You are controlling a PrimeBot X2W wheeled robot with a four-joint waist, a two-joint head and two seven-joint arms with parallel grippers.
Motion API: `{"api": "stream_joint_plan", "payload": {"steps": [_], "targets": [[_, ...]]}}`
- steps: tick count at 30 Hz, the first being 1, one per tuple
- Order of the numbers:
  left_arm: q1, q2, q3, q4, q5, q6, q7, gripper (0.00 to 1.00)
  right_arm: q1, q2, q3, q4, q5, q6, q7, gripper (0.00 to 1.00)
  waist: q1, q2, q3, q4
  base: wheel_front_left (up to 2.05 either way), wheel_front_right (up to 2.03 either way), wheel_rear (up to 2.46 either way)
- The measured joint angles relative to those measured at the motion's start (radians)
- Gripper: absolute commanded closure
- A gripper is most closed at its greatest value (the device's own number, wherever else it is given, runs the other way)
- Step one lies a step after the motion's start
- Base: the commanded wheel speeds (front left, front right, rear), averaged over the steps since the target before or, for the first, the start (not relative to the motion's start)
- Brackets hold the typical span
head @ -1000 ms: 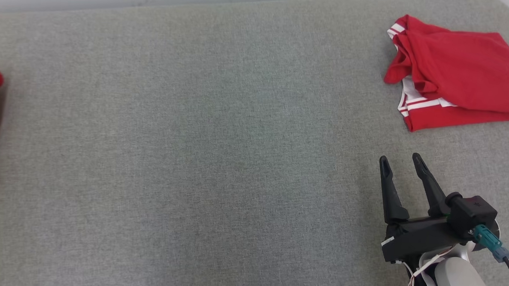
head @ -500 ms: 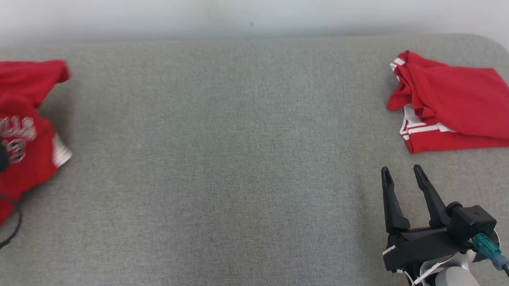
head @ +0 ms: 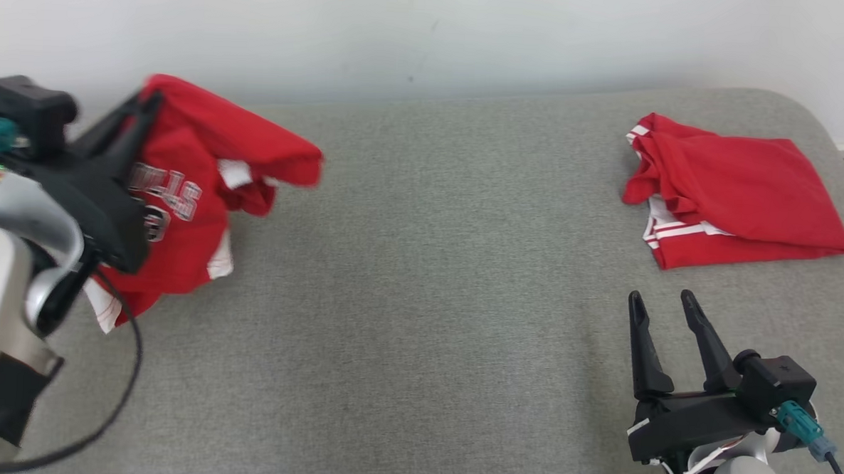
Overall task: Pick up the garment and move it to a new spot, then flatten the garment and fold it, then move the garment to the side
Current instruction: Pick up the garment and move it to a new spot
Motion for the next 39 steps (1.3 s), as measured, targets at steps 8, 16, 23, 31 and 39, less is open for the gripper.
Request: {"api": "stream_joint_plan", "payload": {"steps": [8,16,23,31,39], "targets": [[0.043,-0.037,-0.096,-0.195,-0.031,0.000,0.064,1.00,0.003,0.018,-0.002,0.005,0.002,0.000,-0.001,0.00,-0.0001,0.0000,-0.012,-0.047,0.00,0.00,0.00],[0.135,-0.083,-0.172,-0.313,-0.076,0.000,0.094,1.00,0.015,0.020,-0.017,-0.001,0.001,0.000,-0.001,0.00,0.0000,0.0000,-0.017,-0.090,0.00,0.00,0.00],[0.280,-0.098,-0.221,-0.262,-0.100,0.009,0.060,1.00,0.027,0.021,-0.020,0.000,0.000,0.000,-0.001,0.00,0.0000,0.0000,-0.018,-0.093,0.00,0.00,0.00],[0.313,-0.123,-0.251,-0.079,-0.035,0.018,-0.106,0.00,0.025,0.015,-0.014,0.011,0.000,0.000,-0.002,0.00,0.0001,0.0000,-0.021,-0.073,0.00,0.00,0.00],[0.324,-0.173,-0.261,-0.025,0.003,0.066,-0.252,0.00,0.046,0.014,-0.028,0.015,0.000,0.000,-0.003,0.00,0.0001,0.0001,-0.040,-0.042,0.00,0.00,0.00]]}}
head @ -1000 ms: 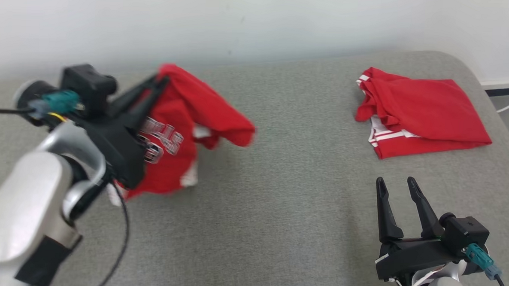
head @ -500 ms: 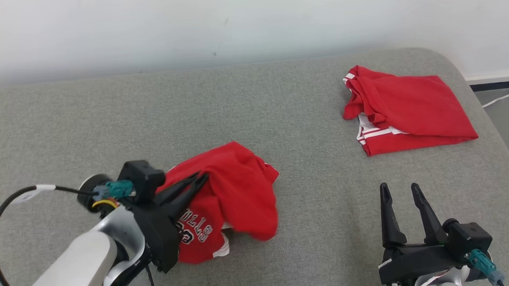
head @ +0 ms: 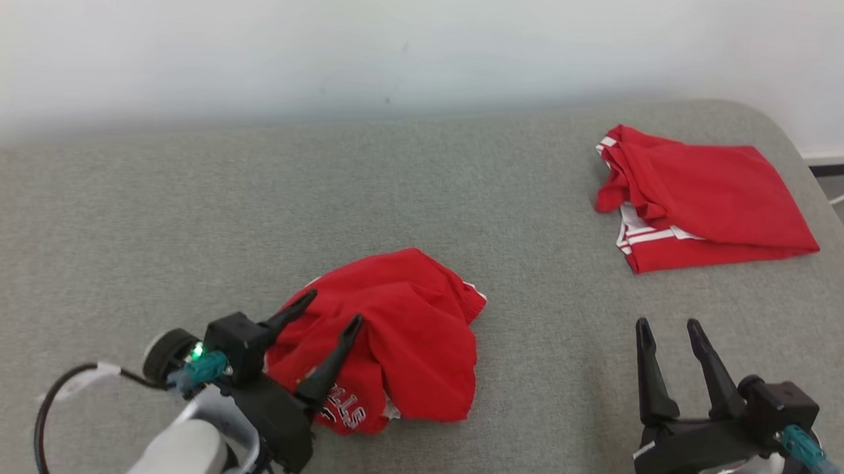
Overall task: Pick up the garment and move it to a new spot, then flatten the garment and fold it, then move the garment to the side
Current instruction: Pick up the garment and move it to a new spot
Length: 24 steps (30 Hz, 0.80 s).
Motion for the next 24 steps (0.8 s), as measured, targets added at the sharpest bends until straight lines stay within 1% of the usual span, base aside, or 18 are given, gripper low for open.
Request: {"api": "stream_joint_plan", "payload": {"steps": [4,8,13,19,21,24], "targets": [[0.047,-0.021,0.000,-0.028,0.008,0.041,-0.043,0.00,0.019,0.002,-0.010,0.001,0.000,0.000,0.000,0.00,0.0000,-0.0001,-0.018,0.020,0.00,0.00,0.00],[0.103,-0.029,-0.001,-0.057,0.007,0.075,-0.052,0.00,0.028,0.004,-0.019,-0.002,-0.002,0.000,0.000,0.00,-0.0001,-0.0001,-0.036,0.042,0.00,0.00,0.00],[0.175,-0.023,0.011,-0.090,-0.017,0.112,-0.057,0.00,0.039,0.004,-0.023,-0.007,-0.002,0.000,0.000,0.00,-0.0001,0.0000,-0.051,0.064,0.00,0.00,0.00],[0.250,-0.016,0.015,-0.115,-0.039,0.137,-0.067,0.00,0.050,0.006,-0.032,-0.017,-0.007,0.000,0.000,0.00,-0.0001,0.0000,-0.049,0.076,0.00,0.00,0.00],[0.260,-0.017,0.014,-0.120,-0.039,0.139,-0.069,0.00,0.051,0.006,-0.034,-0.018,-0.007,0.000,0.000,0.00,-0.0001,0.0000,-0.047,0.077,0.00,0.00,0.00],[0.293,-0.024,0.010,-0.136,-0.047,0.156,-0.073,0.00,0.053,0.005,-0.040,-0.021,-0.007,0.000,0.000,0.00,-0.0001,0.0000,-0.042,0.079,0.00,0.00,0.00]]}}
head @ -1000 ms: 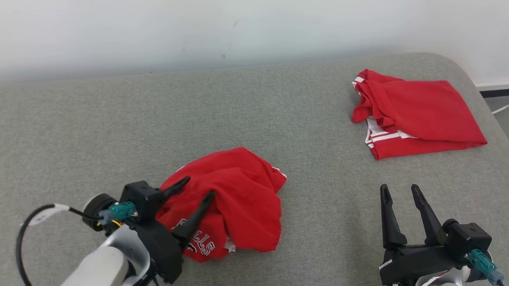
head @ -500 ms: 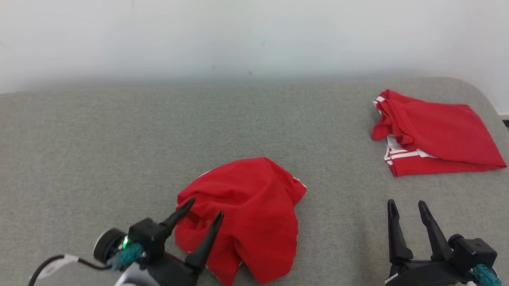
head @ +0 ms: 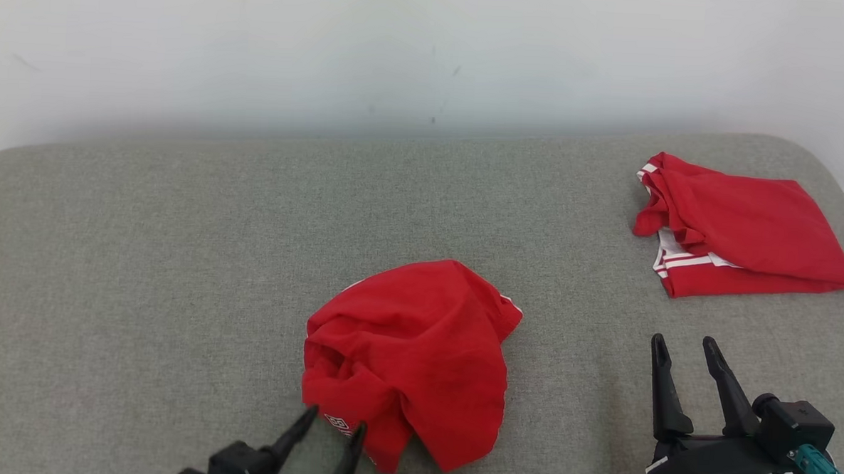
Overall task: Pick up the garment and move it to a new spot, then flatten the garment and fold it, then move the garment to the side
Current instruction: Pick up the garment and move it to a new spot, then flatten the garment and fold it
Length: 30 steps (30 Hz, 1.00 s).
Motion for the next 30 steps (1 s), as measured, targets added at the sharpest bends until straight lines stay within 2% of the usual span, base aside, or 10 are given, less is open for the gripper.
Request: {"api": "stream_joint_plan", "payload": {"steps": [8,11,17,24,25,26,30], "targets": [[0.053,-0.021,-0.069,0.005,0.005,-0.009,0.014,0.00,0.002,0.003,-0.009,-0.002,0.000,0.000,0.000,0.00,0.0000,0.0000,0.014,0.004,0.00,0.00,0.00],[0.052,-0.027,-0.080,0.023,0.024,0.004,0.012,0.00,-0.002,0.003,-0.009,-0.002,0.000,0.000,0.000,0.00,0.0000,0.0000,0.021,0.003,0.00,0.00,0.00],[0.014,-0.052,-0.086,0.119,0.040,0.017,-0.013,0.00,-0.015,0.006,0.003,0.001,0.000,0.000,0.000,0.00,0.0000,0.0000,0.035,-0.013,0.00,0.00,0.00],[-0.051,-0.104,-0.073,0.252,0.037,0.006,-0.072,0.00,-0.024,0.001,0.005,0.008,0.002,0.000,0.000,0.00,0.0001,0.0000,0.044,-0.041,0.00,0.00,0.00],[-0.056,-0.105,-0.072,0.269,0.037,0.002,-0.077,0.78,-0.024,0.002,0.006,0.009,0.002,0.000,0.000,0.00,0.0001,0.0000,0.043,-0.043,0.00,0.00,0.00],[-0.060,-0.105,-0.066,0.279,0.037,0.000,-0.084,1.00,-0.024,0.001,0.006,0.010,0.002,0.000,0.000,0.00,0.0001,0.0000,0.042,-0.044,0.00,0.00,0.00],[-0.074,-0.097,-0.036,0.283,0.044,0.008,-0.100,1.00,-0.021,0.001,-0.004,0.010,0.001,0.000,0.000,0.00,0.0001,0.0000,0.034,-0.040,0.00,0.00,0.00]]}}
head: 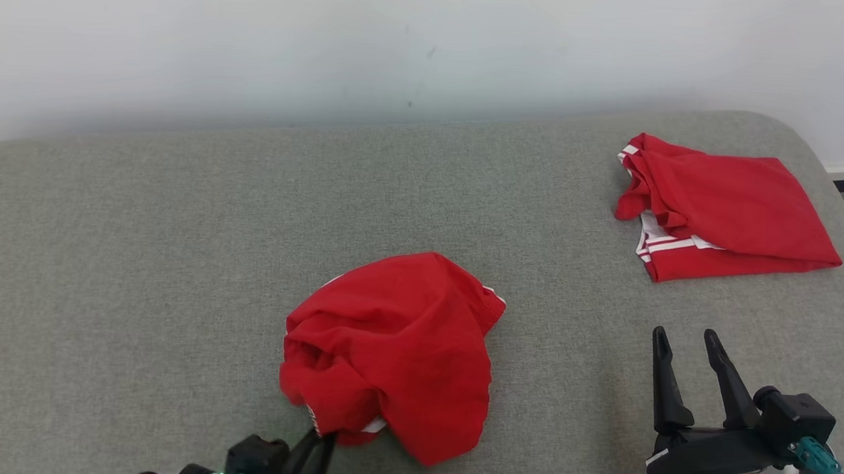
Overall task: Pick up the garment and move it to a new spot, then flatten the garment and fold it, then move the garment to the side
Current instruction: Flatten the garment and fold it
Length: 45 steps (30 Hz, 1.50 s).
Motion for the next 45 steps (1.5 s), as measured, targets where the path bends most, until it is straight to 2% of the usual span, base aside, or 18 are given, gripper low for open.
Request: {"api": "stream_joint_plan", "payload": {"steps": [5,8,15,20,24,25,26,27,36,45], "targets": [[0.005,0.044,0.044,-0.053,0.014,0.020,-0.002,1.00,0.013,0.004,-0.007,0.000,-0.002,0.000,0.000,0.00,0.0000,0.0000,-0.013,0.020,0.00,0.00,0.00],[0.018,0.089,0.053,-0.107,0.033,0.039,-0.004,1.00,0.021,0.007,-0.008,0.002,-0.003,0.000,0.000,0.00,0.0000,-0.0001,-0.022,0.038,0.00,0.00,0.00],[0.054,0.200,0.062,-0.263,0.085,0.094,0.077,1.00,0.030,0.012,-0.009,0.005,-0.004,0.000,0.000,0.00,0.0000,-0.0001,-0.044,0.083,0.00,0.00,0.00],[0.104,0.234,0.046,-0.305,0.103,0.116,0.122,1.00,0.031,0.015,-0.005,0.009,-0.004,0.000,0.000,0.00,0.0000,-0.0001,-0.051,0.102,0.00,0.00,0.00],[0.135,0.226,0.040,-0.280,0.086,0.123,0.127,1.00,0.031,0.012,-0.005,0.013,-0.004,0.000,0.000,0.00,0.0000,0.0000,-0.047,0.106,0.00,0.00,0.00],[0.142,0.221,0.036,-0.265,0.079,0.119,0.127,0.92,0.031,0.011,-0.005,0.014,-0.004,0.000,0.000,0.00,0.0000,0.0000,-0.046,0.106,0.00,0.00,0.00],[0.147,0.218,0.034,-0.250,0.076,0.113,0.127,0.52,0.030,0.011,-0.005,0.015,-0.004,0.000,0.000,0.00,0.0000,-0.0001,-0.046,0.107,0.00,0.00,0.00],[0.152,0.213,0.035,-0.239,0.065,0.111,0.120,0.00,0.030,0.010,-0.005,0.016,-0.004,0.000,0.000,0.00,0.0000,-0.0001,-0.045,0.107,0.00,0.00,0.00],[0.188,0.166,0.046,-0.250,0.014,0.100,0.051,0.00,0.031,0.007,-0.008,0.022,-0.003,0.000,0.000,0.00,0.0000,0.0000,-0.048,0.128,0.00,0.00,0.00],[0.226,0.178,0.128,-0.424,0.008,0.146,0.003,0.00,0.032,-0.001,0.006,0.032,0.009,0.000,0.000,0.00,0.0000,-0.0001,-0.047,0.161,0.00,0.00,0.00]]}}
